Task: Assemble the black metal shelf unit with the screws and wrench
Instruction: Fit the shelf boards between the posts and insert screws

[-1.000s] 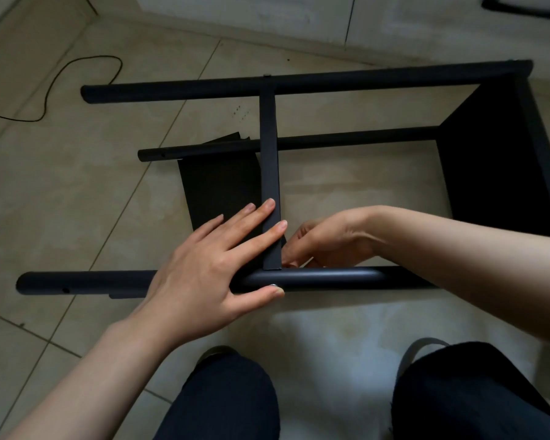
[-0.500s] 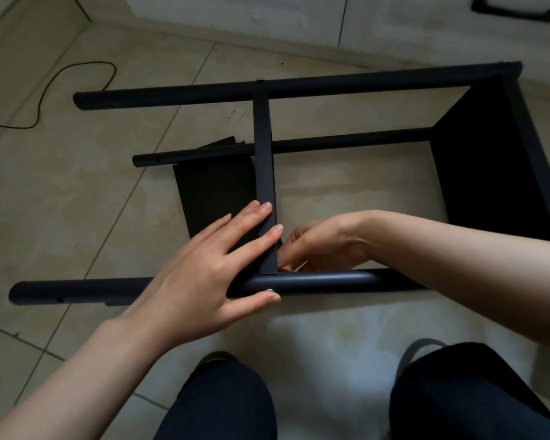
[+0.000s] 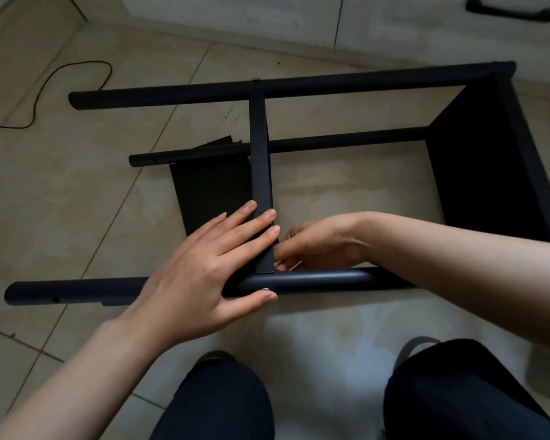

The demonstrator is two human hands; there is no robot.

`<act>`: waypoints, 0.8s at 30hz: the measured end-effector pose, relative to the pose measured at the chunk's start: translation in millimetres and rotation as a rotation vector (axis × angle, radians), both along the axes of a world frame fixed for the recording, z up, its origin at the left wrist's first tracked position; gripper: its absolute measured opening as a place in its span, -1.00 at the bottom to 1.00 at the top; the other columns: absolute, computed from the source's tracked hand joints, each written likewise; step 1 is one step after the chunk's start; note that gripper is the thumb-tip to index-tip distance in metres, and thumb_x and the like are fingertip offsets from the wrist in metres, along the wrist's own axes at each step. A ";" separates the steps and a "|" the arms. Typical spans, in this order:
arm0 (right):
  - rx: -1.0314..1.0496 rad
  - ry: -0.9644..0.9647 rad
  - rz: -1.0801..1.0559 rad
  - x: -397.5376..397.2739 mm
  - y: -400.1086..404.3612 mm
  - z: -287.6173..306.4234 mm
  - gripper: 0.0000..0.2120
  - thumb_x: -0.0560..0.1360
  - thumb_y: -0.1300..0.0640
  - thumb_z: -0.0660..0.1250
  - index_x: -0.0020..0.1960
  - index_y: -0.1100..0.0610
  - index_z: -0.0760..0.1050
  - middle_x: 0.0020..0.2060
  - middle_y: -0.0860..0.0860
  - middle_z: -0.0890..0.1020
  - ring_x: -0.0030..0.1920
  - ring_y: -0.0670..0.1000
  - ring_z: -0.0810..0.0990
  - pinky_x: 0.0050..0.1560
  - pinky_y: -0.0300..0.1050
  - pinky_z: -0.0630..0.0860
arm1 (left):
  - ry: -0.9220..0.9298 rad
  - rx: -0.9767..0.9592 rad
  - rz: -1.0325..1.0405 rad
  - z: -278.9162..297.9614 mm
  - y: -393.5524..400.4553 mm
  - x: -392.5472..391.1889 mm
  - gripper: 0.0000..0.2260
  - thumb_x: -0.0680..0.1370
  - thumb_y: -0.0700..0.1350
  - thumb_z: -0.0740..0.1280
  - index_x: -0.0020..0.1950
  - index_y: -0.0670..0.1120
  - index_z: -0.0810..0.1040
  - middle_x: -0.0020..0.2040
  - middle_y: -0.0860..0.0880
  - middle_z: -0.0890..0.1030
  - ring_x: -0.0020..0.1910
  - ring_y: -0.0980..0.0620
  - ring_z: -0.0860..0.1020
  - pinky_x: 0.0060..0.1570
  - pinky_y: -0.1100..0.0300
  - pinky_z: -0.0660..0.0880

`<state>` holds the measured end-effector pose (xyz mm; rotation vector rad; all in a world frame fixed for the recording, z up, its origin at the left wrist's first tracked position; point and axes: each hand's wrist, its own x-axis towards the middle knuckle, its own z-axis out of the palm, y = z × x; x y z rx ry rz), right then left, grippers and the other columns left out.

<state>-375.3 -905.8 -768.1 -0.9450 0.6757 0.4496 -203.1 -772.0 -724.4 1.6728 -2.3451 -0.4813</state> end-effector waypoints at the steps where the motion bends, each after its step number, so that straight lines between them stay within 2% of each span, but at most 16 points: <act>1: 0.015 -0.008 -0.006 -1.8 -1.6 0.3 -0.88 0.58 0.22 0.24 -0.09 0.19 0.53 -0.20 0.07 0.55 -0.17 -0.02 0.58 -0.01 -0.15 0.55 | -0.007 -0.002 -0.001 0.0 -0.1 -0.2 -0.33 0.55 0.25 0.26 0.57 -0.04 0.28 0.60 0.03 0.23 0.61 0.05 0.09 0.52 -0.11 0.22; 5: -0.006 -0.005 -0.007 -5.6 -4.2 0.2 -0.89 0.60 0.21 0.25 0.07 0.22 0.52 -0.12 0.11 0.55 -0.11 0.02 0.59 0.02 -0.12 0.56 | -0.017 0.002 -0.005 0.1 -0.2 -0.7 -0.33 0.56 0.26 0.24 0.58 -0.04 0.26 0.61 0.03 0.21 0.62 0.07 0.07 0.54 -0.03 0.16; 9: -0.035 0.031 0.007 -1.0 1.8 -1.8 -0.86 0.58 0.16 0.30 -0.11 0.20 0.53 -0.29 0.03 0.55 -0.23 -0.05 0.58 -0.05 -0.15 0.55 | -0.009 0.013 -0.001 0.3 -0.1 -0.3 -0.33 0.55 0.26 0.25 0.59 -0.03 0.25 0.61 0.05 0.20 0.61 0.10 0.07 0.54 -0.03 0.17; 11: -0.006 0.025 -0.002 -0.8 1.2 -1.3 -0.83 0.58 0.16 0.29 -0.17 0.17 0.53 -0.32 0.00 0.57 -0.24 -0.07 0.59 -0.10 -0.20 0.56 | -0.003 0.009 0.002 0.5 -0.6 -0.8 -0.33 0.55 0.25 0.26 0.58 -0.04 0.26 0.61 0.05 0.21 0.61 0.10 0.08 0.54 -0.04 0.18; 14: 0.023 0.007 -0.002 -3.2 -2.5 0.0 -0.89 0.59 0.19 0.27 0.00 0.22 0.53 -0.17 0.08 0.55 -0.13 -0.03 0.58 0.04 -0.13 0.54 | -0.006 0.009 0.001 0.7 -0.7 -1.3 -0.33 0.56 0.25 0.25 0.58 -0.04 0.27 0.61 0.04 0.22 0.61 0.10 0.08 0.53 -0.06 0.20; 16: 0.026 0.023 0.009 -3.5 -4.4 1.1 -0.86 0.59 0.20 0.26 0.10 0.24 0.51 -0.12 0.11 0.54 -0.07 0.02 0.57 0.12 -0.07 0.52 | -0.007 0.007 0.001 0.6 -0.3 -1.2 -0.33 0.56 0.25 0.25 0.58 -0.04 0.27 0.61 0.04 0.22 0.61 0.10 0.08 0.54 -0.05 0.19; 18: 0.004 0.035 0.030 -1.7 -3.8 0.6 -0.87 0.58 0.20 0.28 -0.09 0.20 0.58 -0.23 0.07 0.57 -0.17 -0.02 0.61 0.00 -0.12 0.56 | -0.003 0.003 0.001 0.2 -0.1 -1.1 -0.33 0.56 0.25 0.26 0.58 -0.04 0.27 0.61 0.04 0.22 0.61 0.10 0.09 0.54 -0.03 0.17; 20: -0.035 0.037 0.039 0.3 -2.7 -1.3 -0.71 0.56 0.20 0.29 -0.32 0.12 0.59 -0.33 0.02 0.58 -0.28 -0.06 0.61 -0.13 -0.18 0.58 | -0.001 0.000 0.003 0.2 -0.1 -1.2 -0.33 0.55 0.25 0.26 0.58 -0.04 0.28 0.61 0.04 0.22 0.61 0.10 0.09 0.54 -0.01 0.16; 22: -0.049 0.031 0.048 1.5 -2.3 -1.3 -0.66 0.57 0.18 0.29 -0.38 0.10 0.58 -0.33 0.02 0.57 -0.28 -0.06 0.60 -0.15 -0.20 0.57 | 0.000 0.001 0.005 0.2 -0.1 -1.0 -0.33 0.55 0.25 0.26 0.58 -0.04 0.28 0.61 0.05 0.22 0.61 0.10 0.09 0.54 -0.01 0.16; 24: -0.022 0.031 0.039 0.3 -4.4 -0.1 -0.72 0.58 0.15 0.30 -0.29 0.11 0.59 -0.30 0.01 0.57 -0.23 -0.05 0.59 -0.08 -0.18 0.56 | 0.002 0.003 0.006 0.3 0.2 -1.0 -0.33 0.55 0.25 0.27 0.58 -0.03 0.27 0.61 0.05 0.22 0.61 0.10 0.09 0.54 -0.02 0.17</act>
